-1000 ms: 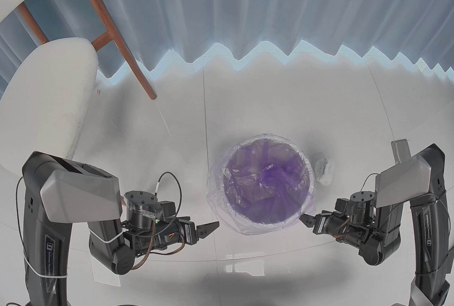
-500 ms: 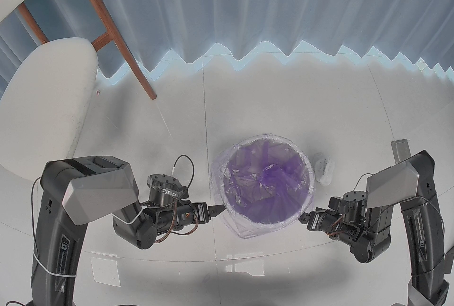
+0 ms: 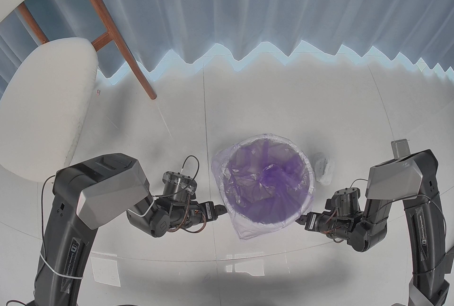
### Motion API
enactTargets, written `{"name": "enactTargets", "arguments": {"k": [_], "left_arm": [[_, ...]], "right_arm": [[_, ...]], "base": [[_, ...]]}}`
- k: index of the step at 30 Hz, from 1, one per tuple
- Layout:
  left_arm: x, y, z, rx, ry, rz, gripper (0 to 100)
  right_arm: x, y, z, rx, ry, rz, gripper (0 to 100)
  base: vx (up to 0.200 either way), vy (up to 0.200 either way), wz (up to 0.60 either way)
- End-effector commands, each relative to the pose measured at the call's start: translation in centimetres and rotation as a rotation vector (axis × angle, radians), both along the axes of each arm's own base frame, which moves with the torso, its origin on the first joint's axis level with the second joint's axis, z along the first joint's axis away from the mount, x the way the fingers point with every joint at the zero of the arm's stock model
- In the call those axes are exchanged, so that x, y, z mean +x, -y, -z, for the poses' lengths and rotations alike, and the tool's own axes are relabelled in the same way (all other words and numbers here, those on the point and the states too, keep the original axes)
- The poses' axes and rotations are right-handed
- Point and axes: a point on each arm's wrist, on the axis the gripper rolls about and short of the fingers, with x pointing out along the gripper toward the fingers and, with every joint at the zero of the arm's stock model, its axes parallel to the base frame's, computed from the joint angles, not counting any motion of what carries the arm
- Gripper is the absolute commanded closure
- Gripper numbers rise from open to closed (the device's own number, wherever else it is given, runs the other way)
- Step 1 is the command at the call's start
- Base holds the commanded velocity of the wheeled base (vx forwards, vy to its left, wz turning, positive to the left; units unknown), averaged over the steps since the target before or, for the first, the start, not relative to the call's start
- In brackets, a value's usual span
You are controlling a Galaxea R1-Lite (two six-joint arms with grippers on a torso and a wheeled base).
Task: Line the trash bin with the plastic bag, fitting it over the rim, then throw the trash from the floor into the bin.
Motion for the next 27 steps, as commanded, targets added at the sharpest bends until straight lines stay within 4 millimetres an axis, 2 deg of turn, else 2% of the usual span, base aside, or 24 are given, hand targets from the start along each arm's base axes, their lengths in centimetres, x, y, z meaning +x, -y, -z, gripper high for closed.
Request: {"name": "enactTargets", "arguments": {"k": [1,7,9,12,15,19,25,27], "left_arm": [[0.7,0.5,-0.5,-0.010,-0.036,-0.020,0],[-0.2,0.7,-0.2,0.025,-0.054,-0.019,0],[-1.3,0.5,-1.1,0.011,-0.035,-0.022,0],[-1.9,0.1,-1.4,-0.001,-0.008,-0.018,0],[-3.1,-0.6,-1.1,-0.010,0.073,0.004,0],[-4.4,-1.7,-0.1,0.095,0.176,0.113,0],[-5.2,-1.4,-0.7,0.077,0.320,0.271,0],[-6.0,-0.7,-0.8,0.083,0.402,0.343,0]], "right_arm": [[1.3,-0.4,-1.6,-0.007,0.006,0.016,0],[1.2,-0.4,-1.6,-0.031,0.003,0.042,0],[0.3,-0.1,-1.6,-0.017,0.051,0.052,0],[-0.3,0.0,-1.3,-0.009,0.091,0.042,0],[-2.8,0.7,-1.1,-0.026,0.120,-0.026,0],[-5.2,1.3,-1.3,-0.044,0.120,-0.089,0],[-5.3,1.5,-2.2,-0.050,0.139,-0.086,0],[-5.0,1.7,-3.0,-0.044,0.165,-0.073,0]], "base": [[0.000,0.000,0.00],[0.000,0.000,0.00],[0.000,0.000,0.00],[0.000,0.000,0.00],[0.000,0.000,0.00],[0.000,0.000,0.00],[0.000,0.000,0.00],[0.000,0.000,0.00]]}}
